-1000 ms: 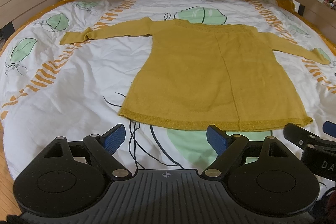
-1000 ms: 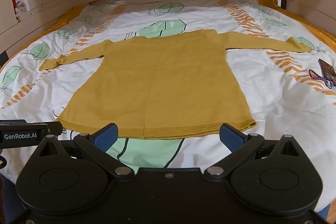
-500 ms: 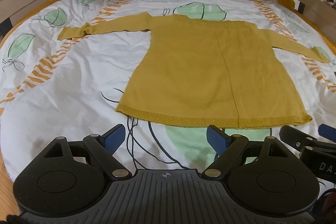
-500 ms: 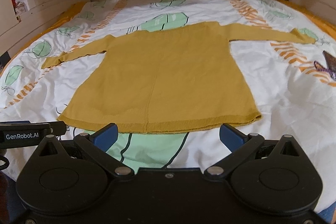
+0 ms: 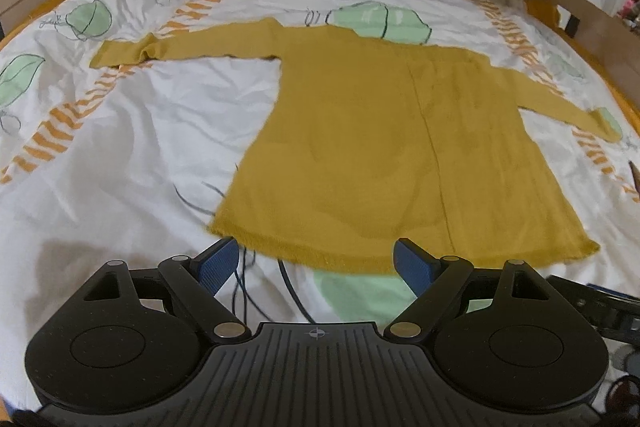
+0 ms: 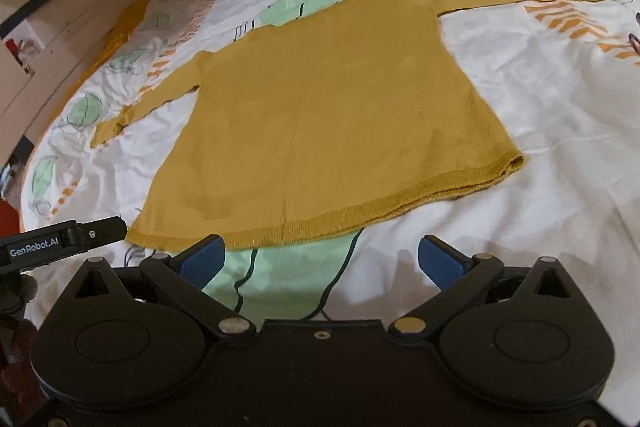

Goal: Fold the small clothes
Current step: 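Reach the right gripper to a sweater sleeve cuff and grasp it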

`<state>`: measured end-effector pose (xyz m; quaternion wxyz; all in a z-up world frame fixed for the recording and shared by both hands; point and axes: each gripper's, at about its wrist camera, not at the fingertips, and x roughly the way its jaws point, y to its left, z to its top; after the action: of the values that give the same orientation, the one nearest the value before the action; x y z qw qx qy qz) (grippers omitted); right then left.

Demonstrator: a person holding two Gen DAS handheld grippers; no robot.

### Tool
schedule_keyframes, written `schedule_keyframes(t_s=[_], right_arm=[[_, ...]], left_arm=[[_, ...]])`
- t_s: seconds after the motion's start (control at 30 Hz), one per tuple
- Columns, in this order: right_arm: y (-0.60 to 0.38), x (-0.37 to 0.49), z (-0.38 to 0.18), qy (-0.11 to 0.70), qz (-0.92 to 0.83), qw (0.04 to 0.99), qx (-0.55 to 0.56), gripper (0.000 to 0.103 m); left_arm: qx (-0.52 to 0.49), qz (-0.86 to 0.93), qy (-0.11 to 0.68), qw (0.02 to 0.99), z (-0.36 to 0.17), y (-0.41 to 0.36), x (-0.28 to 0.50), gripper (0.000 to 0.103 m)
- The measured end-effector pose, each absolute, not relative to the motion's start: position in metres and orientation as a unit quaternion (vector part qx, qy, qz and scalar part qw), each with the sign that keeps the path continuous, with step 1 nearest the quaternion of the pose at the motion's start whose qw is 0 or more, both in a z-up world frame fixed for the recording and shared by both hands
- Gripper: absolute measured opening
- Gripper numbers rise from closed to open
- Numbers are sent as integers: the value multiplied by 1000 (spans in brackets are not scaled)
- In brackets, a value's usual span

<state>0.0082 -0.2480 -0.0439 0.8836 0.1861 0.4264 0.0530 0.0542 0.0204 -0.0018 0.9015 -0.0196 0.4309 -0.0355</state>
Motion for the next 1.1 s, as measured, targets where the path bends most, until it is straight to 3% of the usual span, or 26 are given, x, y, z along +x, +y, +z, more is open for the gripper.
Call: schedule_keyframes(t_s=[0.73, 1.1], right_arm=[[-292, 86, -11, 357, 144, 884, 265, 102], [-343, 150, -38, 387, 122, 859, 312, 102]], left_arm=[[-2, -63, 422, 905, 16, 5, 147, 84], [11, -75, 433, 898, -9, -15, 214, 84]])
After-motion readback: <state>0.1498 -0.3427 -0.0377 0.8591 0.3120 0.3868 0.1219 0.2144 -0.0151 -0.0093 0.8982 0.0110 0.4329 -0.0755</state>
